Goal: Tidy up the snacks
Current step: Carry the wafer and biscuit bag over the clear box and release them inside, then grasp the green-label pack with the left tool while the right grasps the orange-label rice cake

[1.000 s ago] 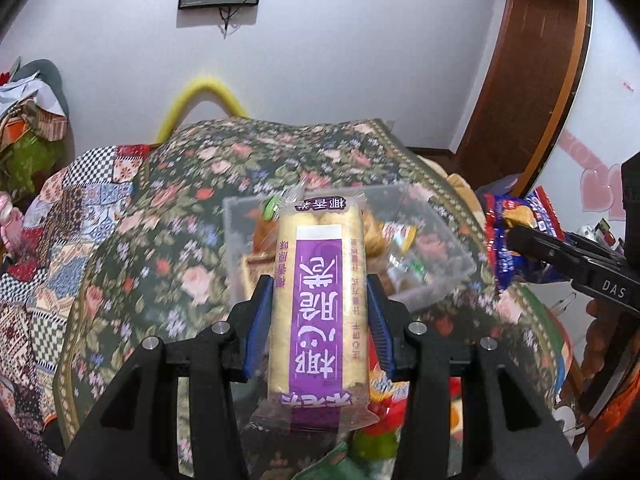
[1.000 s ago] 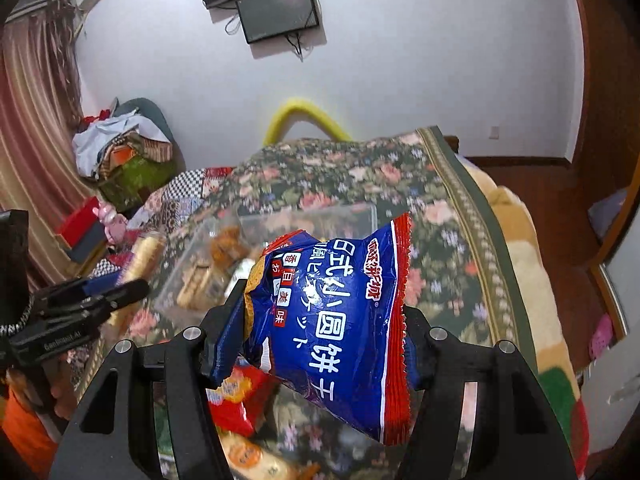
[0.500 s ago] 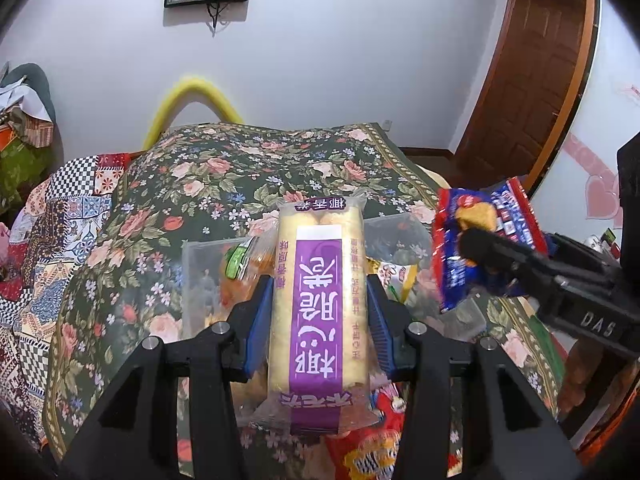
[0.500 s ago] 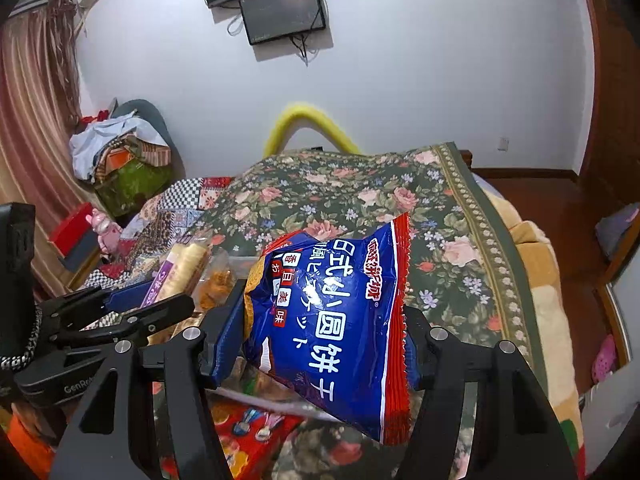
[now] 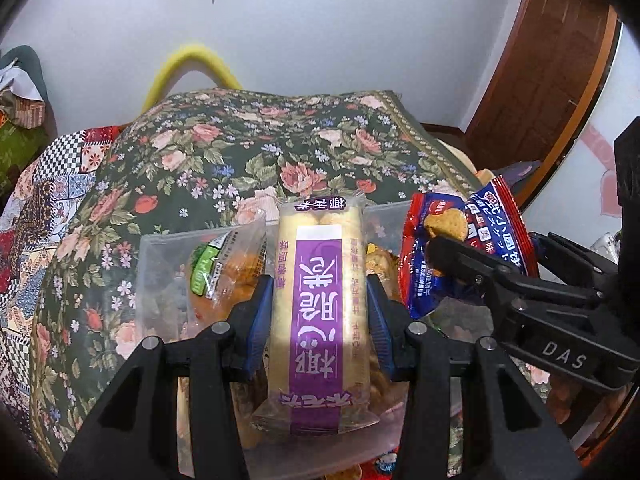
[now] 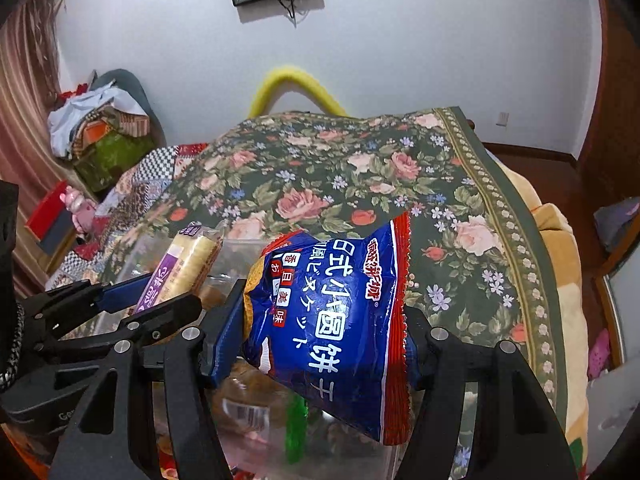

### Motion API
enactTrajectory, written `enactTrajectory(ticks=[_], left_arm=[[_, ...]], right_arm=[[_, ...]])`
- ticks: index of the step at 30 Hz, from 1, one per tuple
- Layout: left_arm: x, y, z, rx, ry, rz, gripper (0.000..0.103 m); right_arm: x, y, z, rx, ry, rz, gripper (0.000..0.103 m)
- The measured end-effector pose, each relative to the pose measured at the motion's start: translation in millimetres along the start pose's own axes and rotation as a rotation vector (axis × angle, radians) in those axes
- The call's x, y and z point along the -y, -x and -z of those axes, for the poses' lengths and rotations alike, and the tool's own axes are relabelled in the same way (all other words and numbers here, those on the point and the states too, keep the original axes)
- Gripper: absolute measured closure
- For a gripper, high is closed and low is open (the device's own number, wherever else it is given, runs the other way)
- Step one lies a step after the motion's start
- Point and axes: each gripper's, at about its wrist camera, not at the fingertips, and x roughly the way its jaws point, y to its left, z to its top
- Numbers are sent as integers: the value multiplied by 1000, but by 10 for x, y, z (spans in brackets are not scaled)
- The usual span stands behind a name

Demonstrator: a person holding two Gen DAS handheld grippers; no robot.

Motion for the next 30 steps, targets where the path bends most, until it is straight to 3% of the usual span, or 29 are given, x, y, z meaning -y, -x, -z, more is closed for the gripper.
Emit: enactTrajectory(ticks=[7,14,24,30], left_arm=[[-15,-134,30,-34,11,-9,58],[32,21,35,-19,-11,-13,58],[74,652,77,60,-27,-12,56],[73,1103,262,112,-48,-25,46]], right_arm=[[15,-88,40,-23,15,19,38],[3,65,32,-9,34,39,34],[-57,598,68,62,49,16,29],[-133,930,269,93,85,0,24]])
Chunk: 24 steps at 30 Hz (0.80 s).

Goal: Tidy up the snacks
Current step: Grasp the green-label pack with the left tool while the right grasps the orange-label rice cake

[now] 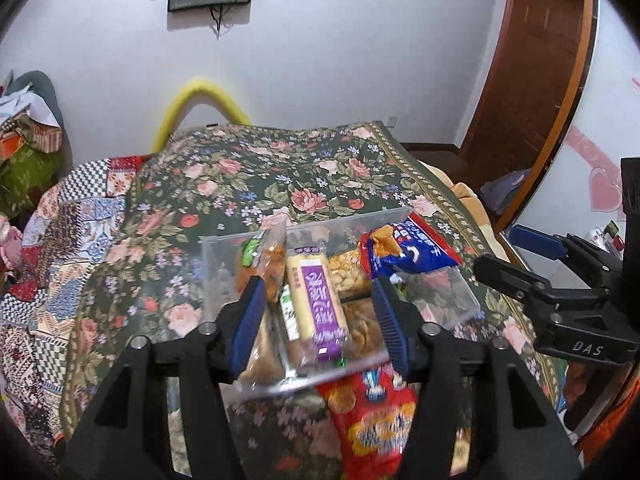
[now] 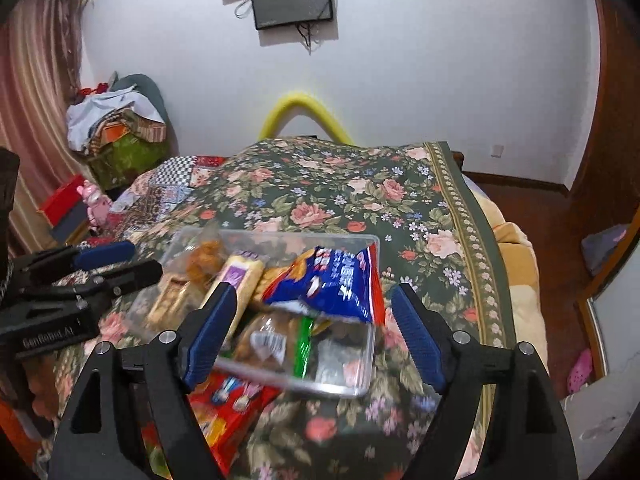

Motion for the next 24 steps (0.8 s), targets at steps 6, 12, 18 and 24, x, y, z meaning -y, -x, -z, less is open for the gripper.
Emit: enactTrajectory(ticks=[6,12,18,24], left_arm=[[-68,304,298,-15,1,-1,41],[-187,441,675,-53,35,8,38],[-214,332,1083,-154,37,-6,38],[-181,231,1459,-246,52,12,38]], right_arm=[[-140,217,350,-25,54,-10,17],[-304,208,765,-102,89,-38,16],[-428,49,1179,-210,91,-74,16],[-450,-116,1374,-277,101,-84,16]])
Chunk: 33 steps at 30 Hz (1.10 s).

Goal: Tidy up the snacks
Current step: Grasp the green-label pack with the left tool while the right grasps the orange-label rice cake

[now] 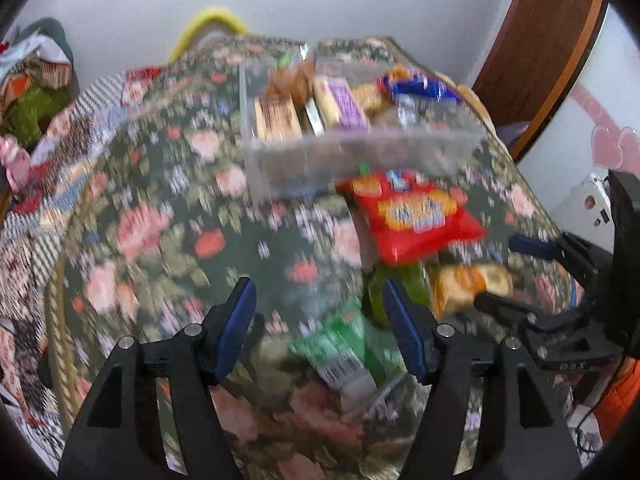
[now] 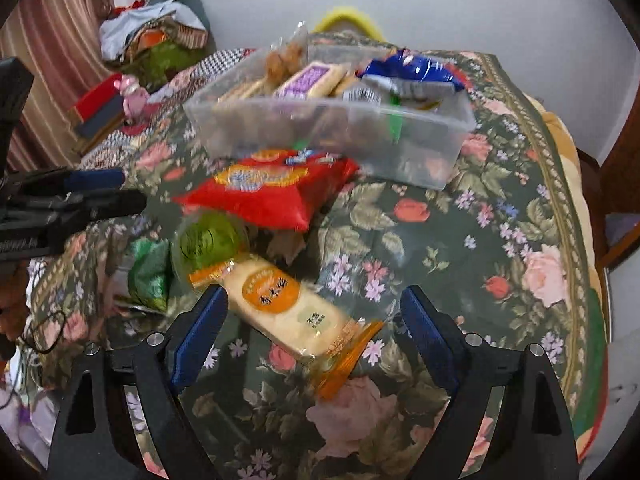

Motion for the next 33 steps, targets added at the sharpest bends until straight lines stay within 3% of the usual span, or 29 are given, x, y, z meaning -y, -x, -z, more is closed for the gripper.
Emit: enactTrajectory(ticks=[6,13,19,24,28,33], left_arm=[[78,-133,212,-52,5,36,38],[82,-212,314,-62,1,19,38],[-1,-206,385,-42,-1,-9,38],[-108,-229,391,-40,29,-8,42],[-146,-289,377,-52,56,4,54],[-161,-293,397,-33,56,4,56]], right_arm=[[-2,-86,-27,-3,5,-12,20],[-15,-117,9,-10,25,15,47],[63,-44,82,-13,-21,-3,59],[15,-12,122,-29,-1,-18,60],[-6,-83,48,-32,-18,-28,45],[-55,-234,-65,-38,-21,-60,42]])
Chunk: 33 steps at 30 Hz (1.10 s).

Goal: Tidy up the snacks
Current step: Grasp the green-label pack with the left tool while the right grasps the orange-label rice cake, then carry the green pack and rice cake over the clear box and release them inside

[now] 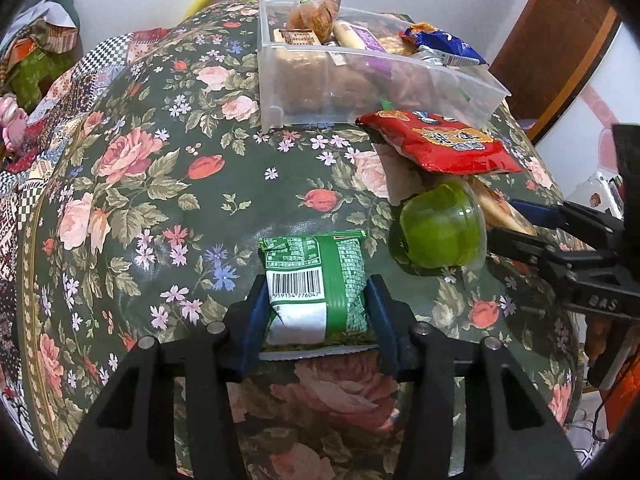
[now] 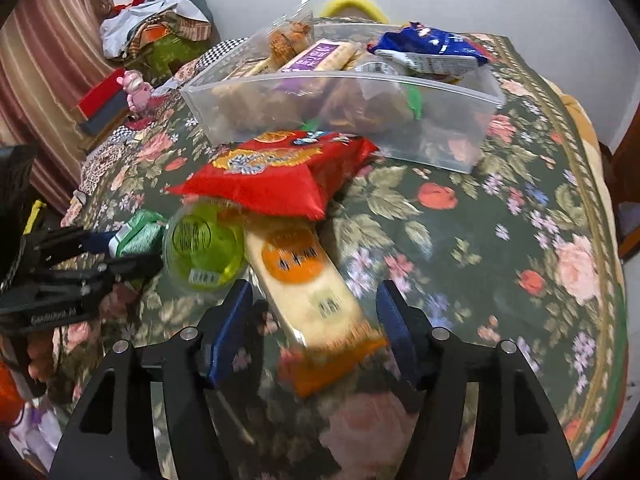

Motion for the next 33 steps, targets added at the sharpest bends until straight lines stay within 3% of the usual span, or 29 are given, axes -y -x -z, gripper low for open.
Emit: enactTrajectory(ticks=[3,7,10,22,33], left_arm=[[-2,3,0,5,-2,-3,57],[-16,8,-21,11,7,-10,60],[-23,36,-42,23,12,-9,62],[70,365,-267,135,-7,-10,63],[164,593,-719,241,-29,-8,63]], right_arm=[[-58,-42,-23,3,21,6,44],[-72,-24,-20,16,32,-1,66],[4,48,27,29,16,-4,70],[368,468,32,114,-67,110,72],[275,823,-473,297,-59,99,72]])
